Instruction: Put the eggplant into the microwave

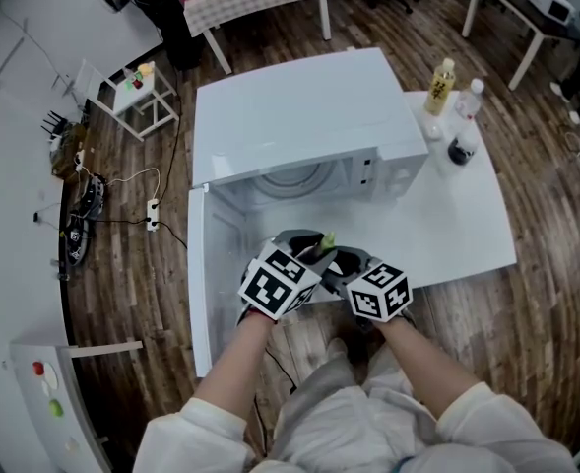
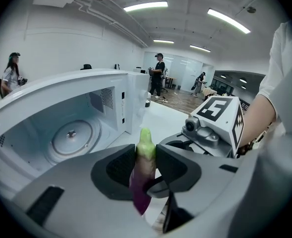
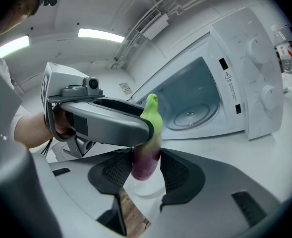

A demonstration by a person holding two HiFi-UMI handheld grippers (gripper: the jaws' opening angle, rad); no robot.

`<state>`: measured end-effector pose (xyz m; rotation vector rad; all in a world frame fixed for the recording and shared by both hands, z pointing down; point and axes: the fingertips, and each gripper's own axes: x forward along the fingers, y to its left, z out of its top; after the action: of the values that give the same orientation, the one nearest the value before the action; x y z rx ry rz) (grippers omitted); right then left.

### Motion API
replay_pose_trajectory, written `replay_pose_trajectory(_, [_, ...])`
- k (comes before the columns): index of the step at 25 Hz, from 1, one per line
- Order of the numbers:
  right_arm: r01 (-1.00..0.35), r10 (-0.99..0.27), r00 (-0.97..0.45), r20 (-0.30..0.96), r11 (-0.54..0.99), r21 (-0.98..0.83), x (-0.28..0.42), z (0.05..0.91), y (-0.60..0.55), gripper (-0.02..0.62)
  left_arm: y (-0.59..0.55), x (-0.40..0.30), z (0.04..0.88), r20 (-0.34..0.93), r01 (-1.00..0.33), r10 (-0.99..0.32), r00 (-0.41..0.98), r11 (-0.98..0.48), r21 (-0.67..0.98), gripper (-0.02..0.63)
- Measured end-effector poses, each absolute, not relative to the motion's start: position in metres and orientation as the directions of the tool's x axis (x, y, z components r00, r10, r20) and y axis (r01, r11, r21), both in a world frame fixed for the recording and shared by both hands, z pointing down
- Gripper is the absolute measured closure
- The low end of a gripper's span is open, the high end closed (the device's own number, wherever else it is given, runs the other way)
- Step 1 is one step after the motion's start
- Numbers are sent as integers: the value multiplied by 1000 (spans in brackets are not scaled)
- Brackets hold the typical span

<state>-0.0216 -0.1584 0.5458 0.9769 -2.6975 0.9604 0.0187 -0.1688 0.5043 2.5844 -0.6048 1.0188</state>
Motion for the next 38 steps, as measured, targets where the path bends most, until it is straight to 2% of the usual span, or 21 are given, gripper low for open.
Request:
replay_pose_trajectory(2, [-607, -539, -786, 302, 583, -540, -21, 546, -159, 403, -169, 16, 506, 697, -494, -286, 658, -862, 113, 465])
replay_pose_trajectory(5, [-610, -550, -780, 298, 563, -558, -16, 548, -162, 403, -169, 9, 506, 690, -522, -307, 656, -845, 120, 409])
replay_pose_trajectory(10, [-615, -570, -769, 290, 533, -581, 2, 550, -170, 403, -163, -9, 502, 654, -568, -348, 671, -809, 152, 391])
replay_pose_trajectory(13, [-598, -570, -774, 276, 515, -614, 15, 546, -176, 405, -154, -22, 514, 681, -578, -357, 639, -807, 119, 391])
replay_pose_trajectory(20, [-477, -463, -855, 236, 521, -707, 15, 528, -173, 403, -140, -34, 549, 733, -566, -371, 571, -824, 24, 367])
replay_pose_trajectory(27, [-433, -431, -877, 210, 522, -735, 4, 519, -167, 403, -136, -28, 555, 725, -536, -374, 579, -844, -9, 368])
replay_pose_trajectory(30, [-424, -422, -882, 209, 519, -742, 4, 518, -165, 405, -135, -29, 553, 715, -538, -382, 586, -843, -9, 403])
replay_pose_trajectory(38, [-409, -413, -889, 196, 529, -744, 2, 519, -164, 403, -133, -29, 553, 708, -557, -386, 591, -831, 12, 408])
